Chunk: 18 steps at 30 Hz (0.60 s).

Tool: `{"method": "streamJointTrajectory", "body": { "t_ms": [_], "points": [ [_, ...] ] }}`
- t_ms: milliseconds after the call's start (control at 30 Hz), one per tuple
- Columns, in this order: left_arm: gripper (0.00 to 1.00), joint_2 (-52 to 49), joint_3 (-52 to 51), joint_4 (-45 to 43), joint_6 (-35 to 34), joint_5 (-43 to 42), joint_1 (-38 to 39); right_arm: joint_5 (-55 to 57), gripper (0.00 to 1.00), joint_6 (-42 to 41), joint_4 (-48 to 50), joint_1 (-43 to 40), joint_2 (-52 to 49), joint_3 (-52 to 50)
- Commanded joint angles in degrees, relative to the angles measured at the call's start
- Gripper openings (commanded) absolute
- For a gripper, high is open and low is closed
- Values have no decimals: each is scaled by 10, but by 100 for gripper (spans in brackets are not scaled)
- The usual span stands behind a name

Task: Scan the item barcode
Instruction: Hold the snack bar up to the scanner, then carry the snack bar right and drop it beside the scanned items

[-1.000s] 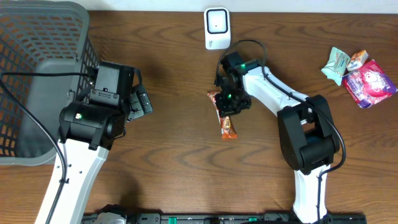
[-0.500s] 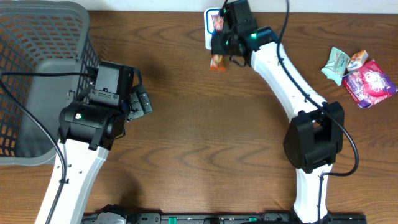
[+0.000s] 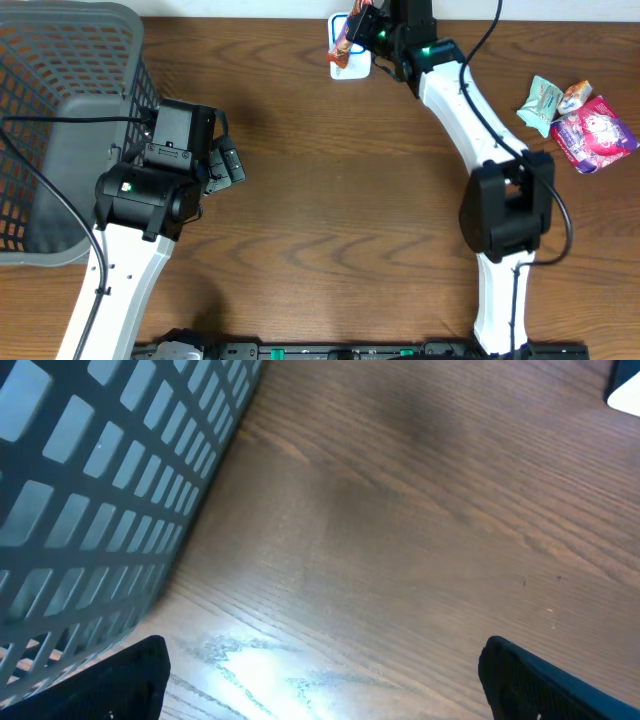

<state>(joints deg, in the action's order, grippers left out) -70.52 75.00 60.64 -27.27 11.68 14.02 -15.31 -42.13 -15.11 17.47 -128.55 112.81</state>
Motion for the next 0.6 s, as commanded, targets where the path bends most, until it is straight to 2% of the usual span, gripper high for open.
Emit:
{"method": "streamJointTrajectory", "body": {
  "t_ms": [0,100,367,567],
  "points": [
    [98,-1,2,2,-9,-3,-2,-78,1,-120,30,-14,-53,8],
    [98,-1,2,2,-9,-3,-2,-95,1,-129,46,-23,-67,8],
    [98,-1,2,2,-9,-3,-2,-134,1,-91,41,-49,-65,25],
    [98,-1,2,2,-9,-3,-2,-156,1,-28,-61,-113,-27,66]
  ]
}}
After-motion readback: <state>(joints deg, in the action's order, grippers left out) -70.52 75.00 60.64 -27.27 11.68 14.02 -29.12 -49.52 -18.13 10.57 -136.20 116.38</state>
